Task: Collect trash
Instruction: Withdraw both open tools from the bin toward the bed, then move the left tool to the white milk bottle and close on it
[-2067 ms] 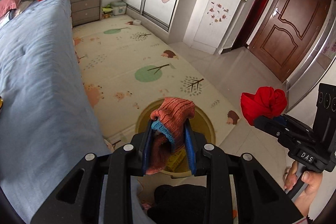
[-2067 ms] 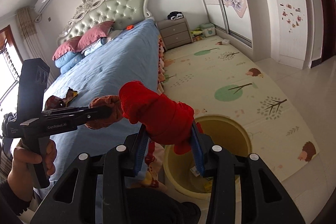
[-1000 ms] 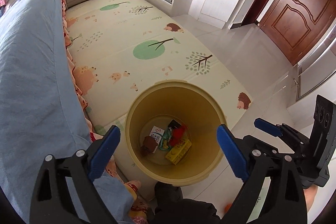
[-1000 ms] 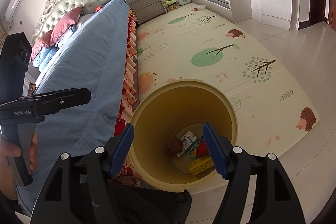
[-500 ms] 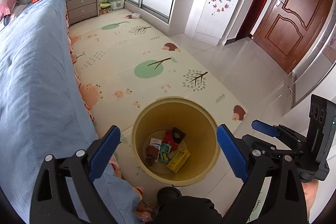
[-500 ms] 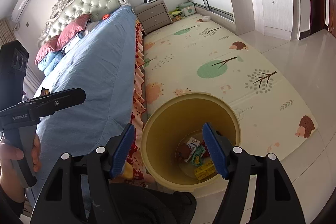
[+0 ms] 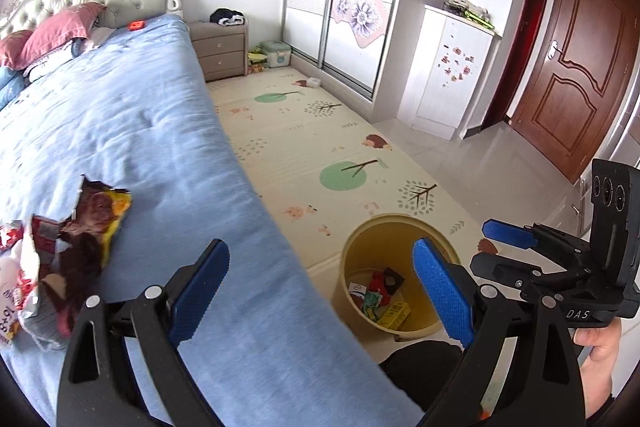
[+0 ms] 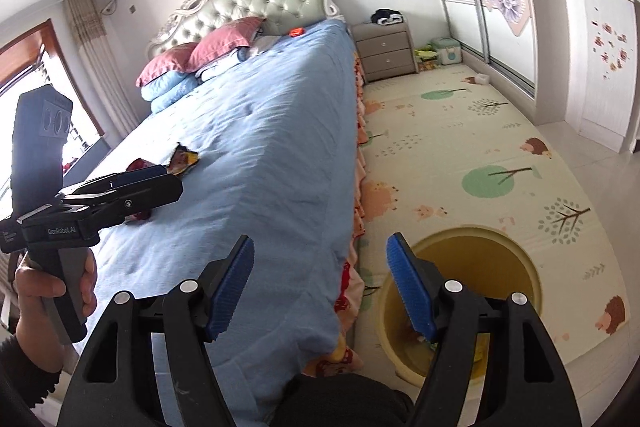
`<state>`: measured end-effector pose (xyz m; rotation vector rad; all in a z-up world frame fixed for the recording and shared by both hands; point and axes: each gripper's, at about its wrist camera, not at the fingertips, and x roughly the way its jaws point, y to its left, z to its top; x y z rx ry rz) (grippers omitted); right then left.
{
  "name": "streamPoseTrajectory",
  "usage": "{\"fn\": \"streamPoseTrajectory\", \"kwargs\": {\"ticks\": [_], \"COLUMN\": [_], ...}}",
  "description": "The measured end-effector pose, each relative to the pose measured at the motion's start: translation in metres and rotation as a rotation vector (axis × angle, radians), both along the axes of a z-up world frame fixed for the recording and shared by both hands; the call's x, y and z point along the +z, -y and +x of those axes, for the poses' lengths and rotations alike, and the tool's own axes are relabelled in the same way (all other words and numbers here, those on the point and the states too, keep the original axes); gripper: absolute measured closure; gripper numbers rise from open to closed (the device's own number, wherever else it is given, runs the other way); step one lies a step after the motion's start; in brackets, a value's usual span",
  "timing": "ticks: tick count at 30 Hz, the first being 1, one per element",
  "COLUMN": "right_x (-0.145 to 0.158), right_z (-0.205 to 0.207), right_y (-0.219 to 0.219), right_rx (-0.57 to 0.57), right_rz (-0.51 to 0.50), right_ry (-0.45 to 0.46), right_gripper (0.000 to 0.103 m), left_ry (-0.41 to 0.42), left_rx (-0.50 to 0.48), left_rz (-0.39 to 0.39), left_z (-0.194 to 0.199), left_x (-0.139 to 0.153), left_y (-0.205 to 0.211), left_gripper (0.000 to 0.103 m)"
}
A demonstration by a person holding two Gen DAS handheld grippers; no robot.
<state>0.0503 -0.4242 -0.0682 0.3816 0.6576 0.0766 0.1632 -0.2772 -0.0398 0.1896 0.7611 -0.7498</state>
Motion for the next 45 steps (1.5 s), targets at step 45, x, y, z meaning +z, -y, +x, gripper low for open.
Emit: {"fn": "streamPoseTrajectory", "kwargs": {"ticks": [45], "right_x": [0.054], "right_z": [0.171], "right_y": [-0.268], "right_rx": [0.251], "right_rz": [-0.047], "right_ry": [0.007], "right_gripper": [0.008], "left_ry": [0.087], "left_rx": [0.291], "left_rz": [0.05], "left_z": [0.111], "left_x": [-0.027], "left_y": [-0.304], "left_gripper": [0.004]}}
